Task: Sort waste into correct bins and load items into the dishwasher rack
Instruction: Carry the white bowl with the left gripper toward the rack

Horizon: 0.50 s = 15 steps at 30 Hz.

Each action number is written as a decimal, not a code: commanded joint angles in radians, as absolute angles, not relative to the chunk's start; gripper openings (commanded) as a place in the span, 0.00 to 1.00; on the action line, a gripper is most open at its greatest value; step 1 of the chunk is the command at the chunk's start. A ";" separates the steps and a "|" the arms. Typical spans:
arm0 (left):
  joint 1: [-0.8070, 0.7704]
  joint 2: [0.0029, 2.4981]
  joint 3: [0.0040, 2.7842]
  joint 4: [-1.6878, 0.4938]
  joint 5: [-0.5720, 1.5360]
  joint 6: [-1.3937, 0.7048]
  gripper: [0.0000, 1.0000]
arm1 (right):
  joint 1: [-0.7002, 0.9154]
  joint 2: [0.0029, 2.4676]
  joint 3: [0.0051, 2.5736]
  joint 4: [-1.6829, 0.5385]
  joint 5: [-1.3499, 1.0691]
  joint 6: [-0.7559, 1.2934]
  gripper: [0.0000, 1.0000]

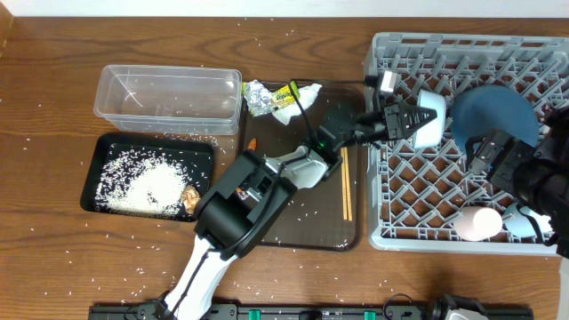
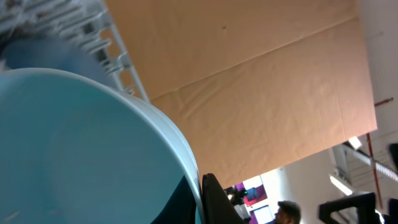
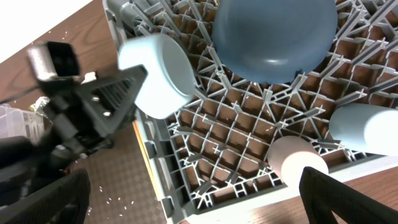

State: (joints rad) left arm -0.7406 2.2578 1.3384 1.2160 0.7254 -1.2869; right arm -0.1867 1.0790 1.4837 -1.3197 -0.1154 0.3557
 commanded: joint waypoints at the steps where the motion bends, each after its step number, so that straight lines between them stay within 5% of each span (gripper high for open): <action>1: -0.732 2.282 1.364 1.228 0.730 -1.359 0.11 | -0.196 1.080 1.489 -1.322 -0.116 0.362 0.99; 7: -0.696 2.282 1.364 1.228 0.753 -1.367 0.45 | -0.196 1.080 1.489 -1.325 -0.115 0.358 0.99; 10: -0.672 2.282 1.364 1.228 0.799 -1.367 0.91 | -0.196 1.080 1.489 -1.324 -0.115 0.358 0.99; 11: -0.661 2.282 1.364 1.228 0.818 -1.367 0.98 | -0.196 1.080 1.489 -1.324 -0.114 0.358 0.99; 15: -0.610 2.282 1.364 1.227 0.878 -1.366 0.98 | -0.196 1.080 1.489 -1.324 -0.108 0.358 0.99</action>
